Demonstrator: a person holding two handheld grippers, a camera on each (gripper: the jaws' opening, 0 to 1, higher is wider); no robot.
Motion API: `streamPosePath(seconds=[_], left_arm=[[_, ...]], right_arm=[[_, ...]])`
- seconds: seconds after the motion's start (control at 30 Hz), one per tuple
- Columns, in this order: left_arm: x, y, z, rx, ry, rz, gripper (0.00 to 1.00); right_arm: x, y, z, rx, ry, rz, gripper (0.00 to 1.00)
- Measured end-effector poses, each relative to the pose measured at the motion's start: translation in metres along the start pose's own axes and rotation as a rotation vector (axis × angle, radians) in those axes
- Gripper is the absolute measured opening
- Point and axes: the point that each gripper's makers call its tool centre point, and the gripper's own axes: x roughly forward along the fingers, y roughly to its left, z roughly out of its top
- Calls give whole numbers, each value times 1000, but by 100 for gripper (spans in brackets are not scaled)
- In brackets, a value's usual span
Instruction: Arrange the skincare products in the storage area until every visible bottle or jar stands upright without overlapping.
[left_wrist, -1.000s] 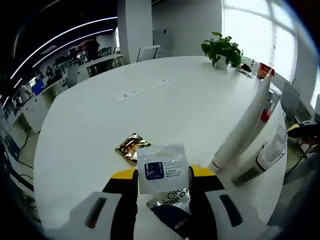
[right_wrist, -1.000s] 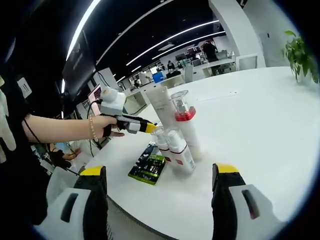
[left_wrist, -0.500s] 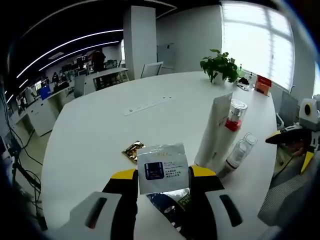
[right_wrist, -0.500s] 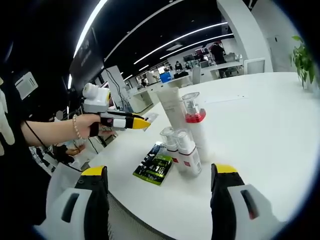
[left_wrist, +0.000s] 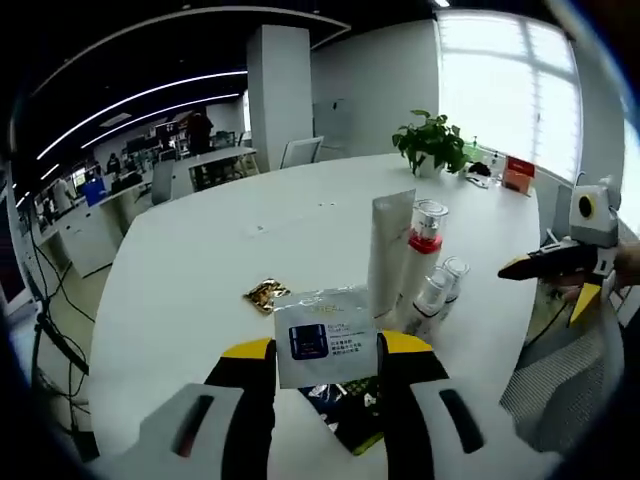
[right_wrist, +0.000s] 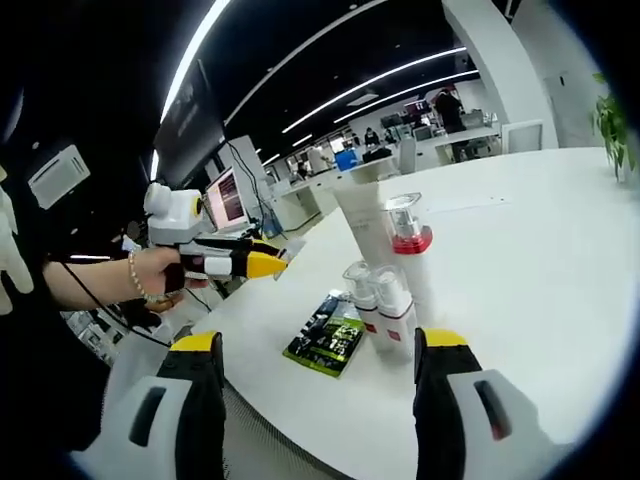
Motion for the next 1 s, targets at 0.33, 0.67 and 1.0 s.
streamPosePath(seconds=[0.33, 0.67, 1.0], left_arm=[[-23, -32, 5, 8, -33, -63, 36], [-37, -59, 13, 128, -56, -92, 36], [-42, -71, 12, 150, -66, -103, 36]], right_arm=[[13, 28, 16, 29, -63, 87, 48], [41, 50, 37, 29, -84, 135, 38], [67, 51, 41, 116, -69, 166, 26]])
